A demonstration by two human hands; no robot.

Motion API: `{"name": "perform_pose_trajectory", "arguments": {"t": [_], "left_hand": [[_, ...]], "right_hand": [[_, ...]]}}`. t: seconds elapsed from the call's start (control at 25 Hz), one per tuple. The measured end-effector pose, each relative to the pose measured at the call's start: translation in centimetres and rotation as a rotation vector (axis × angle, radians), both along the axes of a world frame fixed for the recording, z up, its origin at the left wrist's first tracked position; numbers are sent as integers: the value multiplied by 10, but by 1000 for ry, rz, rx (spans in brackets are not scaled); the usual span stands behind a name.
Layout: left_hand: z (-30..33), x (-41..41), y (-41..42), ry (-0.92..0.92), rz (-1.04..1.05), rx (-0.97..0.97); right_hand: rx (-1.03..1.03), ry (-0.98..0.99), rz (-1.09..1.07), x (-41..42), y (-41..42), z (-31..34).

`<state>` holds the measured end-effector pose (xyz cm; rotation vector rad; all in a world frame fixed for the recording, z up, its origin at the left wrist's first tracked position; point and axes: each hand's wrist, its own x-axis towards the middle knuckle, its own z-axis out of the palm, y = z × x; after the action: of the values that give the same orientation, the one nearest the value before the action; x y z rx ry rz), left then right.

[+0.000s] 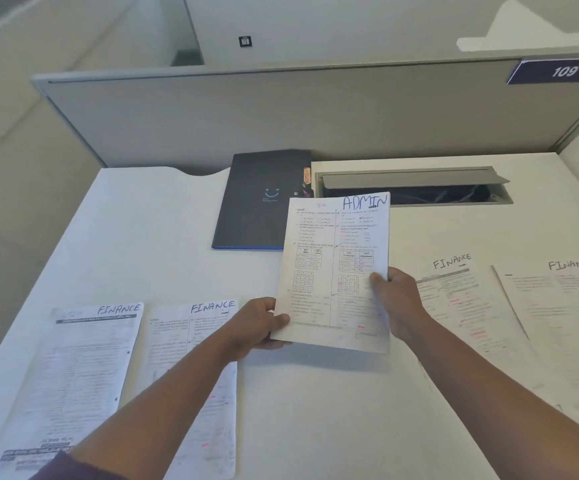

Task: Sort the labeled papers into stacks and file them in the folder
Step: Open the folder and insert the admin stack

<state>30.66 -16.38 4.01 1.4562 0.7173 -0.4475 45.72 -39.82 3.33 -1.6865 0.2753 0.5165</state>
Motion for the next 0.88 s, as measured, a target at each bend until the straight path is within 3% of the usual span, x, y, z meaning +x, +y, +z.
{"name": "perform_pose_trajectory", "arguments": {"t": [0.16, 0.32, 0.48, 0.6, 0.72, 0.88], "left_hand": [[-1, 23, 2, -1, 73, 214], [-12, 51, 22, -102, 43, 635], [-33, 91, 48, -256, -195, 1029], [-42, 128, 61, -218, -433, 1297], [-45, 153, 68, -134, -562, 1385], [-44, 168, 73, -97, -606, 1315]], "right_hand": [[-16, -4, -2, 34, 0, -9], [46, 35, -115, 74, 4, -15], [165, 78, -259, 109, 14, -18], [203, 123, -315, 125, 25, -25], [246, 167, -327, 132, 31, -33], [272, 179, -306, 139, 36, -37]]}}
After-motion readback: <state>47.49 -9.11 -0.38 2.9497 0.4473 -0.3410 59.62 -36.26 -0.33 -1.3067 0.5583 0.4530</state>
